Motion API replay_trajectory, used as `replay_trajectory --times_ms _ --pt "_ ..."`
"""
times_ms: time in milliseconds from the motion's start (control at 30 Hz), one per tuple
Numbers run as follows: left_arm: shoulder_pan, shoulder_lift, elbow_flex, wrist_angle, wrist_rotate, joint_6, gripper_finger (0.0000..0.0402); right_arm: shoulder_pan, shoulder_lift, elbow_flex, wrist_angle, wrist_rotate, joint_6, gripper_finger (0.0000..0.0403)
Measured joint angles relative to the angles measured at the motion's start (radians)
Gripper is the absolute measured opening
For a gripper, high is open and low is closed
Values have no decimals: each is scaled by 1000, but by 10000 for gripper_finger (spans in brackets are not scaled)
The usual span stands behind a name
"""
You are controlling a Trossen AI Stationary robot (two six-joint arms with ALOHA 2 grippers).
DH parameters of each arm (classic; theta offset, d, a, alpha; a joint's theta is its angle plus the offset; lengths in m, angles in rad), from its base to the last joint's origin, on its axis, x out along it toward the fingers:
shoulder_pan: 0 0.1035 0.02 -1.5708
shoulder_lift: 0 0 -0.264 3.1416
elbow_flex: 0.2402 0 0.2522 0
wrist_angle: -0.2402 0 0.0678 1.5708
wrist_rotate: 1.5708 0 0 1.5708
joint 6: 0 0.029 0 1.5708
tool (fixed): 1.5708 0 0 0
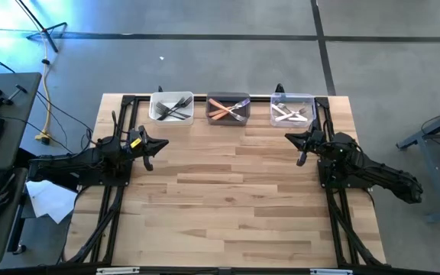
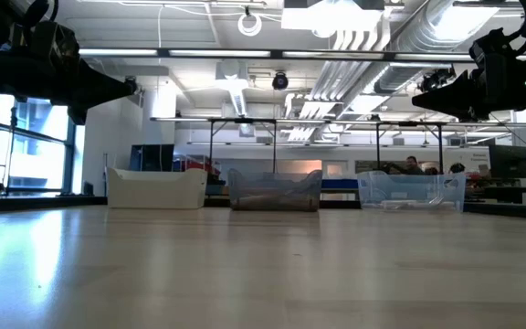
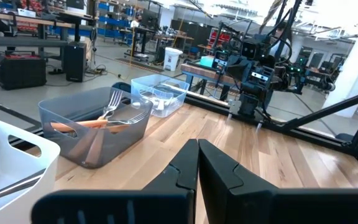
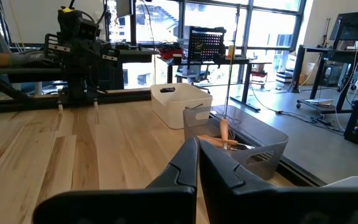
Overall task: Sort silverware by color (type)
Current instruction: Return to Home Position
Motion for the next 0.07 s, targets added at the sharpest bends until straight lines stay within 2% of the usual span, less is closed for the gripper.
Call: replay_trajectory --times_ms 67 --pt "0 0 0 0 0 0 3 0 0 0 0 0 0 0"
